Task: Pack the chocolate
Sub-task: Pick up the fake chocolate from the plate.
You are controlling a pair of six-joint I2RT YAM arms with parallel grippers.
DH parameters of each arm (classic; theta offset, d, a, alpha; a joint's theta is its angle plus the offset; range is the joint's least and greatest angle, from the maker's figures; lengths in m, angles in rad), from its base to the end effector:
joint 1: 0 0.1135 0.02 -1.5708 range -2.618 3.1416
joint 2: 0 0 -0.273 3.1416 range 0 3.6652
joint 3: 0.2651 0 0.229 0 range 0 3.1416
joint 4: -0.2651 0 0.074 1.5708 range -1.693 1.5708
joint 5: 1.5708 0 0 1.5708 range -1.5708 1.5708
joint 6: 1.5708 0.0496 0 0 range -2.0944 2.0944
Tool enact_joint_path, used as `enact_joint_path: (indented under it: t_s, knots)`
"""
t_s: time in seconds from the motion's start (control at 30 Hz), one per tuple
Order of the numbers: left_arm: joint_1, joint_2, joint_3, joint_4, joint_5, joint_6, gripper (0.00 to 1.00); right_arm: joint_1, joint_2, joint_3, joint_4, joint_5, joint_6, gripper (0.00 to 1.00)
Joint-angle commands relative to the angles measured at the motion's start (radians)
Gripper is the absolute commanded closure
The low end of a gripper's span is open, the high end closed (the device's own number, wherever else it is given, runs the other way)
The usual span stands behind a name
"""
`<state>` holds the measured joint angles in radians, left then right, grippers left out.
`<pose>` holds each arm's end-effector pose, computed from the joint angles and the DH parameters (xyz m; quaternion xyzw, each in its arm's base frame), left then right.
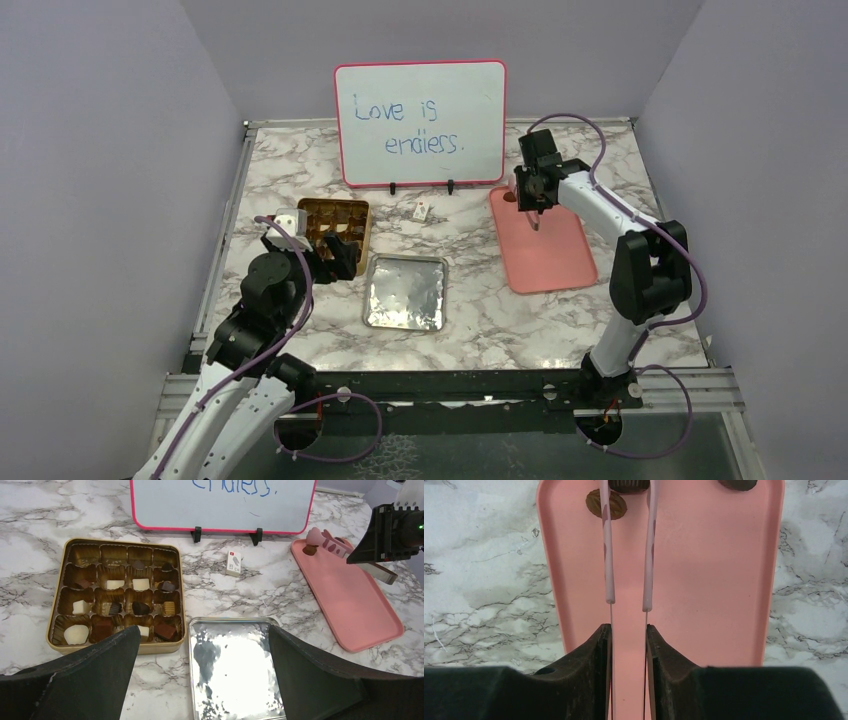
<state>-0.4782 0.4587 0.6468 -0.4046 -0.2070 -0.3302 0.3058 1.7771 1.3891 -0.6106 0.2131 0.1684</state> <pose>0.0942 -0.0373 0.3083 -0.0072 0.7779 -0.1711 0.6047 0.3555 0.1012 0.2497 -0.0355 0.9537 -0.0333 0.2967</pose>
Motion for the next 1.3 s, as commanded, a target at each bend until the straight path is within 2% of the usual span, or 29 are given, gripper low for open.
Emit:
enact_joint_path:
  t_s: [0.0,0.43,0.87,1.13,1.27]
  knots:
    - [0.001,-0.012,-0.008,0.03,0.0,0.014,0.01,-0.005,-0.056,0.016,-0.048,0.031,0.02,0.7]
    - [0.001,-0.023,-0.01,0.032,-0.003,0.012,0.01,-0.005,-0.183,-0.055,-0.085,-0.016,0.02,0.7]
    - [0.002,-0.056,-0.007,0.038,-0.064,0.023,0.01,0.015,-0.361,-0.159,0.006,-0.271,0.041,0.7]
    - [0.003,-0.099,-0.006,0.036,-0.102,0.019,0.01,0.182,-0.336,-0.121,0.066,-0.295,0.104,0.71]
    - [0.003,-0.136,-0.009,0.041,-0.138,0.017,0.01,0.311,-0.284,-0.072,0.113,-0.261,0.136,0.71]
